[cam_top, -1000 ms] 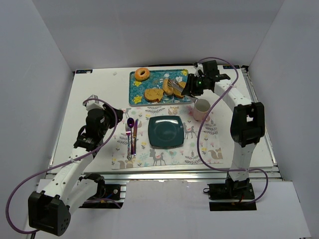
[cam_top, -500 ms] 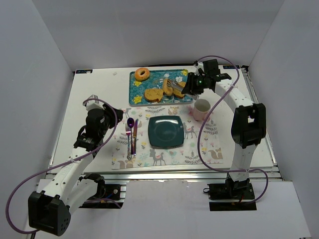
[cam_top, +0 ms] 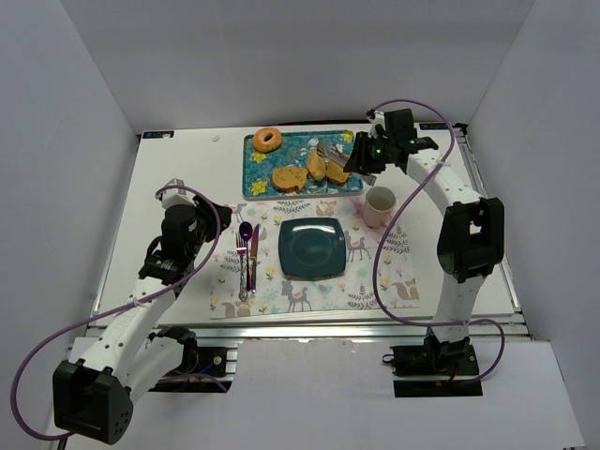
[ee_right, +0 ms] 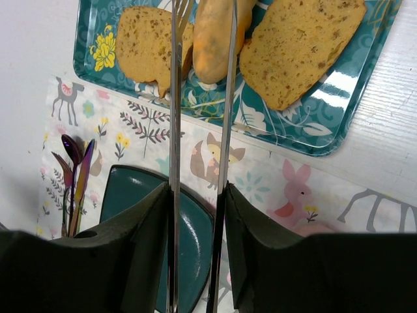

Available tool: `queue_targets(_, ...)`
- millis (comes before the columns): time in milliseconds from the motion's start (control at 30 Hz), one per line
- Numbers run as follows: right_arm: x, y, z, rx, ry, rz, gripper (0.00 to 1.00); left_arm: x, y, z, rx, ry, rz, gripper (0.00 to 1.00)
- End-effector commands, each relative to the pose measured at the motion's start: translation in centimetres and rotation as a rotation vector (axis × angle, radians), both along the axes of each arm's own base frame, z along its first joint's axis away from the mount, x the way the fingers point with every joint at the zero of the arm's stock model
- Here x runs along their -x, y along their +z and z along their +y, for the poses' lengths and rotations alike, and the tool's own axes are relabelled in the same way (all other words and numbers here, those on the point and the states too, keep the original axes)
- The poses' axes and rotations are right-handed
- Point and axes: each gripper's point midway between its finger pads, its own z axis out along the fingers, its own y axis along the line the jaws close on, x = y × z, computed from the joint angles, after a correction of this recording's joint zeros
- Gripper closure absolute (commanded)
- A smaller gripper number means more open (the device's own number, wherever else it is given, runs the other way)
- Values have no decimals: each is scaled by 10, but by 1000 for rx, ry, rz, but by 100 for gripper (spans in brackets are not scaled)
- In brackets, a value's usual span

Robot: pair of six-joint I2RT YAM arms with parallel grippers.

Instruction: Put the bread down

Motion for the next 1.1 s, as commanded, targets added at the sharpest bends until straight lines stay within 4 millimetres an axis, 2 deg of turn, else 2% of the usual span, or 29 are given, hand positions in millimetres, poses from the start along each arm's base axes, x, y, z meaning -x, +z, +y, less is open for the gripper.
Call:
queue_targets(0, 0, 19, -1, -11, -2, -65, 57, -2, 13, 2, 9, 9, -42, 45)
queue_targets(267, 4, -7, -1, -14, -13, 2, 56, -1, 13, 3, 7, 14, -38, 45)
queue_targets(667, 9, -21, 8, -38, -4, 57, 57, -3, 13, 4, 2, 17, -37, 45)
queue_targets(867, 6, -23, 4, -23, -22, 51, 57, -4, 13, 4, 0, 18, -36, 45)
queue_targets(1067, 3, -9, 2, -16, -28, 11, 57, -5, 12, 3, -2, 17, -34, 45)
